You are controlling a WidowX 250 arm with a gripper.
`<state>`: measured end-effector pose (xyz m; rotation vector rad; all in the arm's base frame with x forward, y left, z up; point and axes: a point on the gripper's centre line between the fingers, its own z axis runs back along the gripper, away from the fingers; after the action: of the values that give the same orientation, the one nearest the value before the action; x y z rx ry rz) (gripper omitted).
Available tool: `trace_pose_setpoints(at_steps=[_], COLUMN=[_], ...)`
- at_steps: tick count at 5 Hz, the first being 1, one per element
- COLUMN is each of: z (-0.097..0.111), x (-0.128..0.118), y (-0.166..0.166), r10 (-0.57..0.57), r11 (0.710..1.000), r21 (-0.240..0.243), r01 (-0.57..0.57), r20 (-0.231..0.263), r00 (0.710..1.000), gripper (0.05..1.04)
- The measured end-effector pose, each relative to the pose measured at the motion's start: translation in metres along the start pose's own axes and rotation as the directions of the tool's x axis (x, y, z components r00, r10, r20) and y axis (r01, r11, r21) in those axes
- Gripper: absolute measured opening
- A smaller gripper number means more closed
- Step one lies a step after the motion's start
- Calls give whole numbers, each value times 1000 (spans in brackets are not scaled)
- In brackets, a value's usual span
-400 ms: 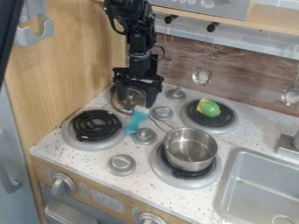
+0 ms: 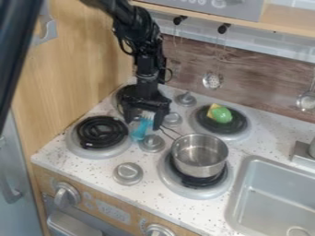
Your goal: Move the pot lid to the lower left burner of the stove
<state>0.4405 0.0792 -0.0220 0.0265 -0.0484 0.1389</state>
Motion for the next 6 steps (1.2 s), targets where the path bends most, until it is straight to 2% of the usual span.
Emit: trace_pose_setpoints(at_steps=[1, 2, 3, 4, 5, 6], z=[-2, -2, 5, 7, 5, -7], x=[17, 34, 46, 53, 67, 73], y=[4, 9, 15, 27, 55, 71], r10=[12, -2, 10, 48, 149, 210], r11=[1000, 999, 996, 995, 987, 976], r21=[17, 48, 85, 76, 21, -3], r01=[-12, -5, -28, -69, -160, -216], r20=[43, 139, 200, 249, 272, 257], r00=[999, 990, 980, 967, 951, 943], gripper=[999, 999, 999, 999, 999, 999])
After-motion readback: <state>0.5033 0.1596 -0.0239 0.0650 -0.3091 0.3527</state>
